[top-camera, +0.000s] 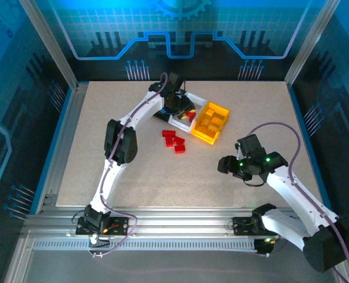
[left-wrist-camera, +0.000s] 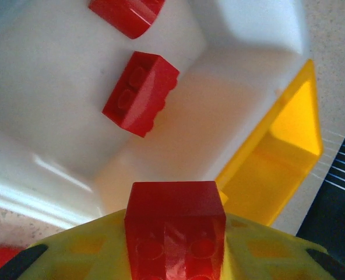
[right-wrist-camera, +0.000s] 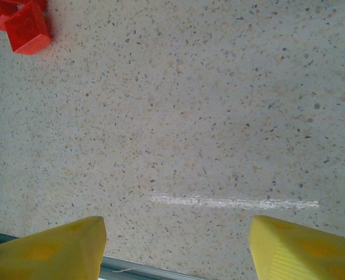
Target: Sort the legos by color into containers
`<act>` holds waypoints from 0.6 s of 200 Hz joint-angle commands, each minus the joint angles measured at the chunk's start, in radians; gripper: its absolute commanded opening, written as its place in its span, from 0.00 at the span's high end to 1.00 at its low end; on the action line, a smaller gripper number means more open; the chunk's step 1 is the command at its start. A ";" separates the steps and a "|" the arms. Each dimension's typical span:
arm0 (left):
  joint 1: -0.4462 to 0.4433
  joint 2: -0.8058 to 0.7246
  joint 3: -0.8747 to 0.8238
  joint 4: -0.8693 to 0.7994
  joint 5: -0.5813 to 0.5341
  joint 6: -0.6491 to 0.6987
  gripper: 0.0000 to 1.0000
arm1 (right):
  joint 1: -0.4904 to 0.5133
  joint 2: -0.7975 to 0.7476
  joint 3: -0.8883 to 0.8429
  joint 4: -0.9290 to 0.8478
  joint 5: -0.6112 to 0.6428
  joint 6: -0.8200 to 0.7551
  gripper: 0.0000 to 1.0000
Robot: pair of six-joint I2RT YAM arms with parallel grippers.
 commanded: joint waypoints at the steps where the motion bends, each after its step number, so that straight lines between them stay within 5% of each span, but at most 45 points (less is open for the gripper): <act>1: 0.022 0.015 0.045 -0.003 0.040 -0.030 0.56 | -0.016 -0.008 0.000 -0.030 -0.011 -0.025 0.32; 41: 0.020 -0.056 -0.014 -0.038 0.031 0.055 0.38 | -0.022 0.041 0.026 -0.021 -0.031 -0.052 0.32; 120: -0.092 -0.454 -0.534 -0.137 -0.217 0.218 0.16 | -0.042 0.119 0.074 0.013 -0.115 -0.106 0.31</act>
